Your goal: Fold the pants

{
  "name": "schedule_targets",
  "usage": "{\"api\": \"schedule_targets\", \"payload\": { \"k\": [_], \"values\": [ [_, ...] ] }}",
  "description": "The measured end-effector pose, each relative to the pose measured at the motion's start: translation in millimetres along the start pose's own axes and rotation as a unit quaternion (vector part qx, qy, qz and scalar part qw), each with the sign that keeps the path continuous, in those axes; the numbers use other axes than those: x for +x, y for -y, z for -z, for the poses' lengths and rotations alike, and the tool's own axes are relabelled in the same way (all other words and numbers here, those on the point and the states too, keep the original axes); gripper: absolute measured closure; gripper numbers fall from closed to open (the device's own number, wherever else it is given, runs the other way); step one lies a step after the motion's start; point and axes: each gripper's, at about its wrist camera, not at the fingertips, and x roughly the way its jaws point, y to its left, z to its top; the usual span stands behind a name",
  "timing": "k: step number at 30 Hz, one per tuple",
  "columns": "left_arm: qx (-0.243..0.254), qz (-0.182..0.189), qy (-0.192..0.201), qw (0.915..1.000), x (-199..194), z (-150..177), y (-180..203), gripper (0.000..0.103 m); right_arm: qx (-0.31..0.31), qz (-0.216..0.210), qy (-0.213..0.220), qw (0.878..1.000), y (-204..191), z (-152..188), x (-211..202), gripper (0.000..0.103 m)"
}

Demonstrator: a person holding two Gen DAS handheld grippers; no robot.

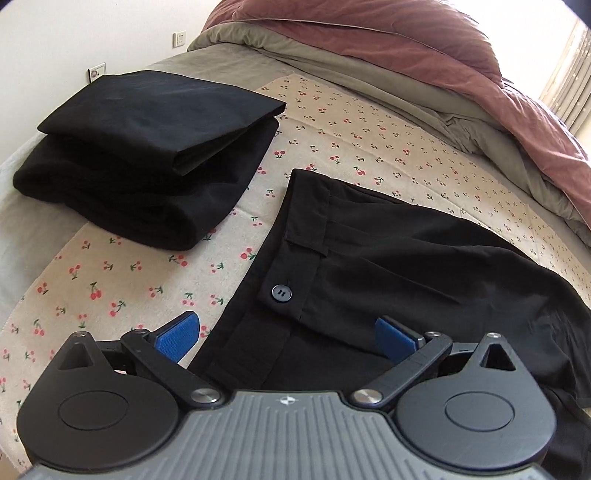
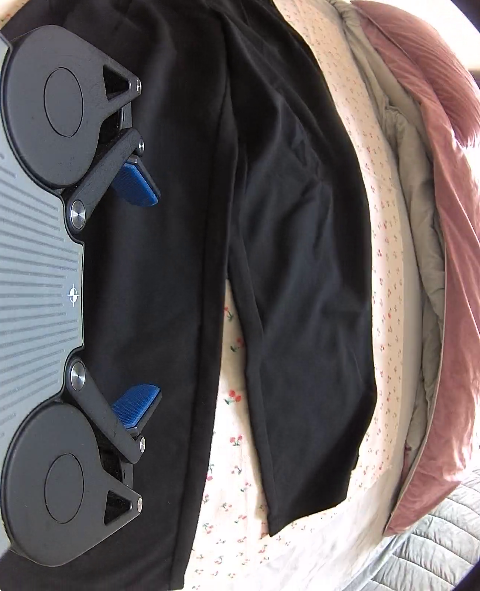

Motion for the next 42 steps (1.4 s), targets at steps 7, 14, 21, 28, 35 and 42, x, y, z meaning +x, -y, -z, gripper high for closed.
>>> {"api": "schedule_targets", "payload": {
  "k": [7, 14, 21, 28, 35, 42],
  "values": [
    [0.001, -0.016, 0.010, 0.9998, 71, -50, 25, 0.005, 0.039, 0.018, -0.016, 0.999, 32, -9, 16, 0.000],
    [-0.040, -0.058, -0.006, 0.9975, 125, -68, 26, 0.006, 0.079, 0.030, -0.009, 0.996, 54, -18, 22, 0.000],
    [-0.006, -0.062, 0.046, 0.9970, 126, -68, 37, 0.082, 0.099, 0.035, -0.010, 0.994, 66, -26, 31, 0.000],
    [0.007, -0.078, 0.063, 0.9950, 117, -78, 21, 0.103, 0.110, 0.040, -0.009, 0.993, 68, -27, 34, 0.000],
    [-0.003, -0.075, 0.064, 0.9951, 120, -79, 17, 0.103, 0.134, 0.041, -0.002, 0.990, 82, -26, 33, 0.000],
    [0.019, -0.077, 0.051, 0.9956, 118, -82, 21, 0.070, 0.155, 0.044, 0.005, 0.987, 93, -29, 31, 0.000]
  ]
}}
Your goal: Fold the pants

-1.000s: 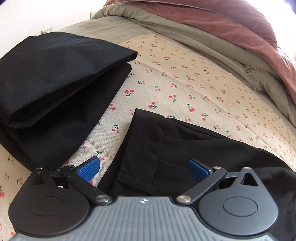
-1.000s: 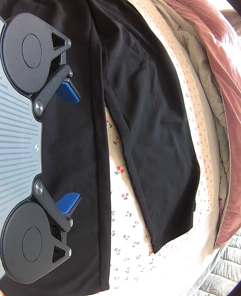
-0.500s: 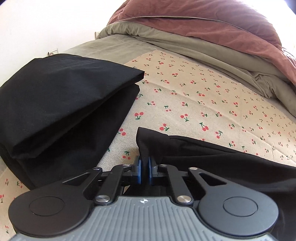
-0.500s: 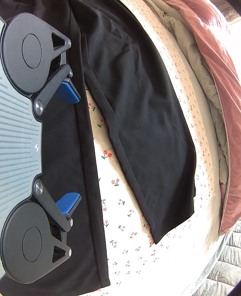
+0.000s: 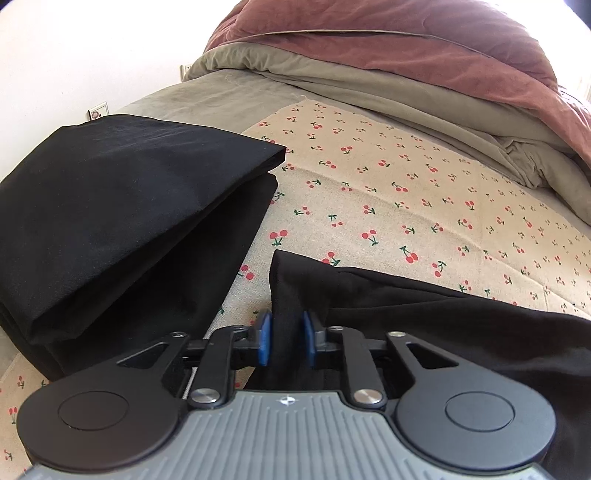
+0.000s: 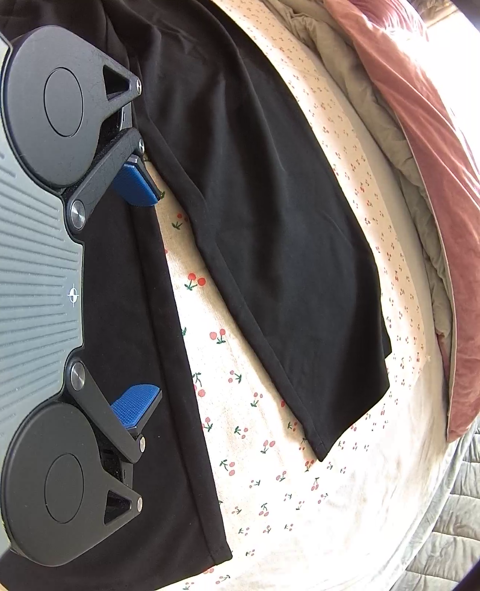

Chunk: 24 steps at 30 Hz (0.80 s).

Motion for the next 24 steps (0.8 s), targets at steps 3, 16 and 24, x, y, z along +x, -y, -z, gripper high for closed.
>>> {"api": "schedule_targets", "payload": {
  "k": [3, 16, 24],
  "values": [
    [-0.004, 0.004, 0.026, 0.9996, -17, -2, -4, 0.033, -0.001, -0.001, 0.001, 1.000, 0, -2, 0, 0.000],
    [0.245, 0.061, 0.062, 0.9657, -7, 2, 109, 0.008, 0.009, 0.004, 0.002, 1.000, 6, -9, 4, 0.000],
    [0.247, 0.095, 0.040, 0.9635, 27, 15, 132, 0.089, 0.056, -0.005, 0.021, 0.998, 31, -50, 15, 0.000]
  ]
}}
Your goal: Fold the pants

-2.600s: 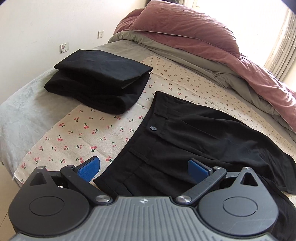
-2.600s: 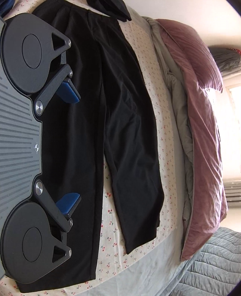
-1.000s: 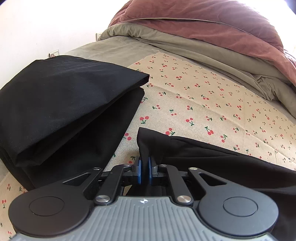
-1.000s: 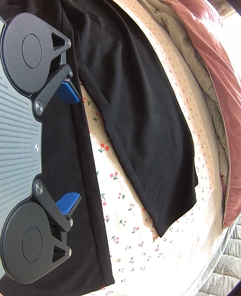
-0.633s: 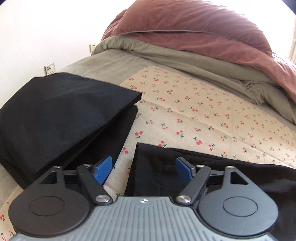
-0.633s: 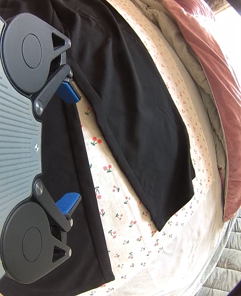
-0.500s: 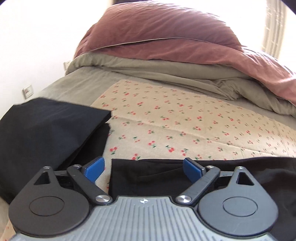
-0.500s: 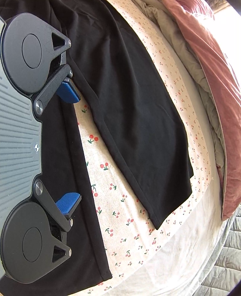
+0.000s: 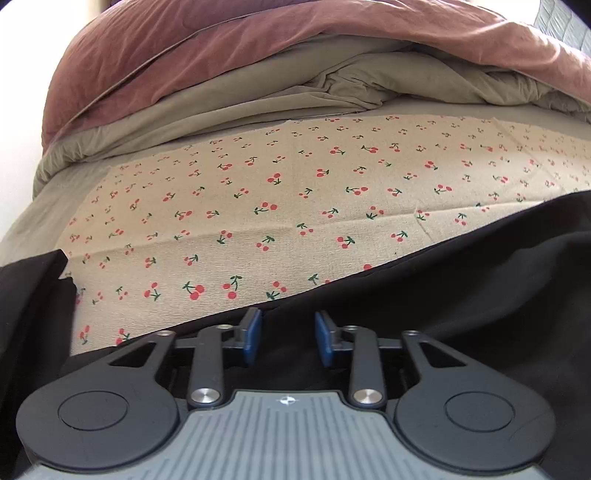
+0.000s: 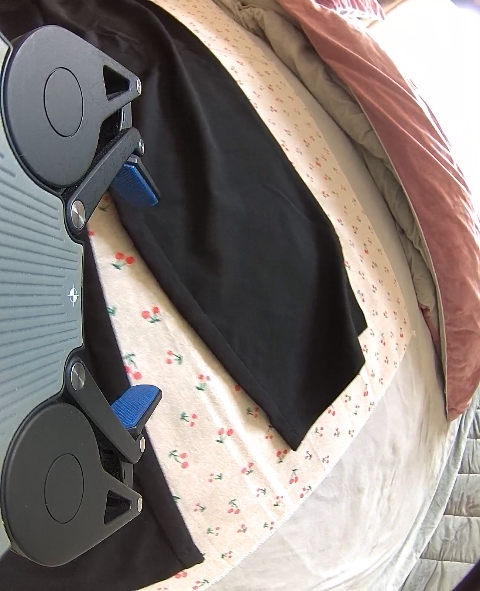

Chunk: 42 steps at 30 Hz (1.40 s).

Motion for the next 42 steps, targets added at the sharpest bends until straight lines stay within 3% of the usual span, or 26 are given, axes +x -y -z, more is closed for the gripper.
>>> {"api": "schedule_targets", "payload": {
  "k": [5, 10, 14, 15, 16, 18, 21, 23, 24, 25, 31, 35, 39, 42],
  "values": [
    [0.005, 0.010, 0.001, 0.9999, 0, -3, 0, 0.096, 0.052, -0.006, 0.009, 0.999, 16, -65, 30, 0.001],
    [0.015, 0.032, -0.011, 0.9993, 1, -5, -11, 0.092, 0.119, -0.031, -0.020, 0.992, 16, -138, 78, 0.004],
    [0.017, 0.042, -0.009, 0.9989, 4, -4, -14, 0.089, 0.126, -0.010, -0.044, 0.991, -3, -185, 113, 0.006],
    [0.013, 0.042, -0.007, 0.9990, 5, -3, -14, 0.089, 0.131, 0.007, -0.072, 0.989, -5, -190, 129, 0.013],
    [0.013, 0.040, -0.002, 0.9991, 5, -2, -13, 0.089, 0.137, 0.030, -0.097, 0.985, -7, -193, 144, 0.027],
    [0.016, 0.037, 0.006, 0.9992, 4, 1, -12, 0.092, 0.155, 0.069, -0.110, 0.979, -2, -191, 166, 0.032],
    [0.021, 0.040, 0.014, 0.9989, 1, 5, -12, 0.103, 0.162, 0.093, -0.081, 0.979, -7, -191, 172, 0.032],
    [0.021, 0.042, 0.015, 0.9988, 1, 6, -13, 0.103, 0.135, 0.110, -0.054, 0.983, -15, -190, 170, 0.057],
    [0.023, 0.042, 0.016, 0.9987, 0, 6, -13, 0.103, 0.131, 0.106, -0.039, 0.985, -17, -189, 167, 0.088],
    [0.024, 0.039, 0.017, 0.9988, 0, 6, -12, 0.103, 0.131, 0.094, -0.031, 0.986, -15, -187, 165, 0.101],
    [0.014, 0.016, 0.023, 0.9995, -11, 2, -9, 0.103, 0.132, 0.041, 0.018, 0.990, -3, -174, 140, 0.102],
    [0.000, -0.001, 0.037, 0.9993, -29, -5, -8, 0.103, 0.135, 0.007, 0.054, 0.989, 2, -184, 110, 0.102],
    [-0.019, 0.000, 0.084, 0.9963, -75, -9, -13, 0.103, 0.124, -0.044, 0.115, 0.985, 6, -184, 56, 0.103],
    [-0.027, 0.028, 0.131, 0.9906, -138, 7, -22, 0.103, 0.104, -0.120, 0.196, 0.968, 20, -162, -9, 0.103]
  ]
}}
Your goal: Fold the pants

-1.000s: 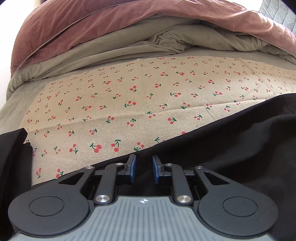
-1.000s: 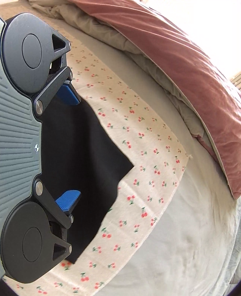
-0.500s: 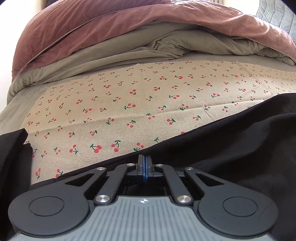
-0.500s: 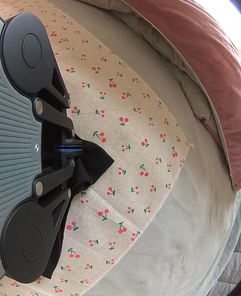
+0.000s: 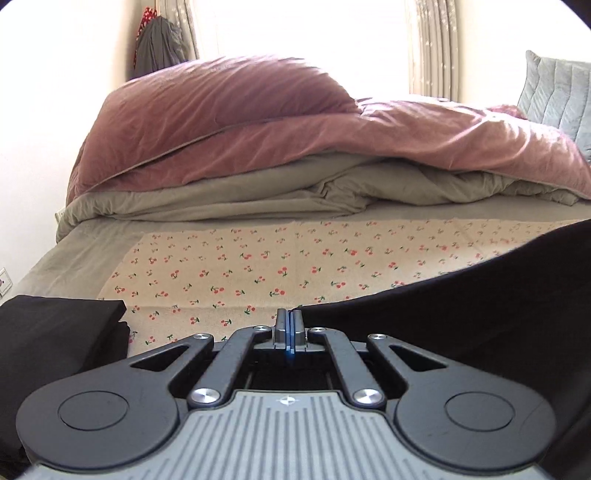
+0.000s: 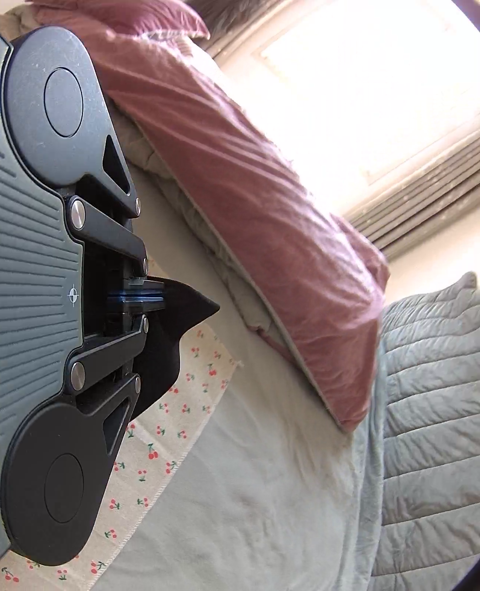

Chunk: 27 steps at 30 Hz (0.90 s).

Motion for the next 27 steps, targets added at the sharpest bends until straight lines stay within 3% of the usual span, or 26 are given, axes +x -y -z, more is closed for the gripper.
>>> {"api": "schedule_targets", "payload": {
  "k": [3, 5, 7, 10, 12, 13, 15, 17, 19, 20, 21, 22, 23, 24, 25, 27],
  "values": [
    [0.049, 0.051, 0.036, 0.9969, -79, 32, 5, 0.103, -0.005, -0.084, 0.052, 0.995, 30, 17, -91, 0.102],
    [0.070, 0.083, 0.010, 0.9941, -108, 67, 6, 0.103, 0.012, -0.102, 0.047, 0.994, 74, 43, -149, 0.102],
    [0.076, 0.100, -0.040, 0.9912, -119, 105, 5, 0.103, 0.026, -0.080, 0.012, 0.996, 126, 74, -182, 0.102],
    [0.058, 0.110, -0.107, 0.9865, -122, 155, -4, 0.103, 0.076, -0.020, -0.063, 0.995, 204, 131, -197, 0.101],
    [0.017, 0.119, -0.133, 0.9838, -125, 174, -20, 0.103, 0.130, 0.022, -0.109, 0.985, 249, 166, -202, 0.100],
    [-0.018, 0.126, -0.140, 0.9819, -128, 180, -34, 0.103, 0.159, 0.043, -0.116, 0.980, 265, 178, -207, 0.094],
    [-0.072, 0.127, -0.143, 0.9788, -133, 184, -54, 0.091, 0.197, 0.068, -0.118, 0.971, 286, 192, -220, 0.094],
    [-0.120, 0.118, -0.122, 0.9782, -146, 183, -71, 0.091, 0.203, 0.069, -0.111, 0.970, 283, 193, -232, 0.094],
    [-0.148, 0.113, -0.095, 0.9780, -154, 174, -76, 0.082, 0.168, 0.072, -0.103, 0.978, 260, 186, -239, 0.091],
    [-0.157, 0.111, -0.086, 0.9775, -155, 169, -77, 0.072, 0.143, 0.068, -0.101, 0.982, 244, 182, -239, 0.088],
    [-0.163, 0.109, -0.081, 0.9772, -155, 165, -76, 0.056, 0.115, 0.064, -0.102, 0.986, 225, 177, -236, 0.078],
    [-0.170, 0.098, -0.078, 0.9775, -152, 161, -74, 0.046, 0.075, 0.060, -0.107, 0.990, 204, 174, -232, 0.065],
    [-0.175, 0.085, -0.076, 0.9780, -150, 160, -71, 0.034, 0.021, 0.057, -0.112, 0.992, 179, 172, -228, 0.058],
    [-0.180, 0.076, -0.075, 0.9778, -145, 160, -71, 0.033, -0.044, 0.063, -0.113, 0.991, 156, 175, -224, 0.050],
    [-0.188, 0.073, -0.076, 0.9765, -141, 160, -71, 0.033, -0.110, 0.079, -0.110, 0.985, 134, 179, -219, 0.049],
    [-0.215, 0.069, -0.081, 0.9708, -134, 164, -73, 0.033, -0.241, 0.096, -0.109, 0.960, 99, 199, -209, 0.049]
  ]
}}
